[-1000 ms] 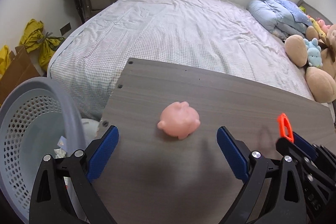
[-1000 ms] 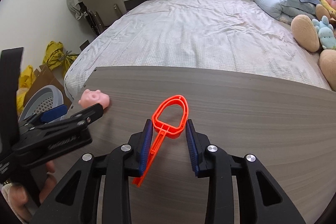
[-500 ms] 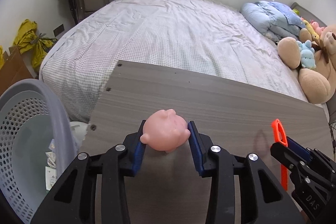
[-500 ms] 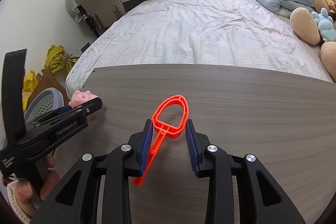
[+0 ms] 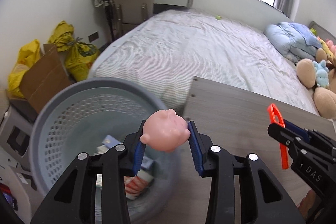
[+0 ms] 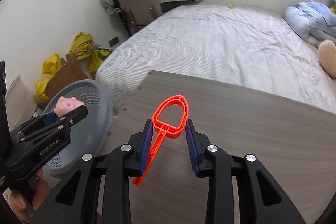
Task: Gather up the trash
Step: 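Carry the pig toy and bubble wand over the basket and release both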
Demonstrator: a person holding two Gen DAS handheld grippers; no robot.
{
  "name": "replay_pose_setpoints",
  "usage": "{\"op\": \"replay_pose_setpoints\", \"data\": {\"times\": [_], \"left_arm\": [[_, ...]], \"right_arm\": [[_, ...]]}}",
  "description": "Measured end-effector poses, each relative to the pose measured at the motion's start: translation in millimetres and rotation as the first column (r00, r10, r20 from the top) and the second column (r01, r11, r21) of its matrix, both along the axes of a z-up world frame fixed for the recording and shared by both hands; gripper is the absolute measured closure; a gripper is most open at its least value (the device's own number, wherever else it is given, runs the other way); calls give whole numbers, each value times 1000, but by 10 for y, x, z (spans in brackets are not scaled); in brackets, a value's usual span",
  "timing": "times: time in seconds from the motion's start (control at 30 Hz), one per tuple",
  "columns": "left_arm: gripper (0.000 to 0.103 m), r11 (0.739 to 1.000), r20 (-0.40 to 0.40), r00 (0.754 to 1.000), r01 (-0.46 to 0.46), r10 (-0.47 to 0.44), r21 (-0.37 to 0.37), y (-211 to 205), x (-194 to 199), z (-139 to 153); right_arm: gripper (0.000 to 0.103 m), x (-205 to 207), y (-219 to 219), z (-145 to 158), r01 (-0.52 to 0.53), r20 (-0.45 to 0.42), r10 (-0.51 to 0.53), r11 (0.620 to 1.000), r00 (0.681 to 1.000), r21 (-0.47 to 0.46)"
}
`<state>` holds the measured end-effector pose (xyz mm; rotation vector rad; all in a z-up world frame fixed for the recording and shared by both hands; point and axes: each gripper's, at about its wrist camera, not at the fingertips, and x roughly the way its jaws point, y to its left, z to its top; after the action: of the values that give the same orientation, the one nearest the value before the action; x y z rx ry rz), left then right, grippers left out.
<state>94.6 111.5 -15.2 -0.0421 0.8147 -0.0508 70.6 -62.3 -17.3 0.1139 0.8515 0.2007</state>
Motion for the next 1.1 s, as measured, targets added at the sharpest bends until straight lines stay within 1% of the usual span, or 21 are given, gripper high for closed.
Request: {"op": "replay_pose_setpoints", "data": {"times": [0.13, 0.2, 0.33, 0.5, 0.63, 0.7, 0.73, 0.77, 0.83, 1.0, 1.1], "left_arm": [[65, 997, 5, 998, -58, 58, 55, 356, -73, 6], [65, 994, -2, 997, -83, 83, 68, 523, -82, -13], [65, 987, -24, 989, -143, 145, 69, 879, -84, -85], [65, 981, -51, 981, -182, 186, 60, 1147, -93, -174], [62, 977, -67, 976, -207, 209, 46, 1272, -108, -212], [52, 975, -69, 973, -217, 219, 43, 1314, -114, -211], [43, 974, -64, 972, -224, 227, 42, 1331, -123, -201], [40, 973, -59, 971, -228, 231, 40, 1339, -126, -189], [39, 972, -57, 970, -232, 234, 39, 1359, -133, -168], [37, 968, -59, 967, -247, 249, 43, 1391, -155, -142], [32, 966, -56, 965, -253, 255, 42, 1404, -174, -127]], "right_arm": [[72, 108, 465, 97, -102, 23, 102, 995, 994, -8], [72, 165, 708, 104, -160, 24, 160, 987, 987, -7], [72, 275, 1101, 46, -247, 8, 247, 969, 969, 0], [72, 365, 1477, -68, -324, -28, 324, 946, 946, 1], [72, 392, 1642, -128, -341, -40, 341, 940, 939, 3], [72, 387, 1675, -132, -341, -36, 341, 940, 940, -1], [67, 381, 1691, -121, -339, -33, 339, 941, 940, -6], [59, 374, 1689, -123, -338, -29, 338, 941, 941, -9], [55, 348, 1710, -100, -329, -16, 329, 944, 944, -21], [55, 326, 1705, -97, -319, -18, 319, 947, 948, -27], [55, 304, 1707, -98, -313, -21, 312, 949, 950, -29]]}}
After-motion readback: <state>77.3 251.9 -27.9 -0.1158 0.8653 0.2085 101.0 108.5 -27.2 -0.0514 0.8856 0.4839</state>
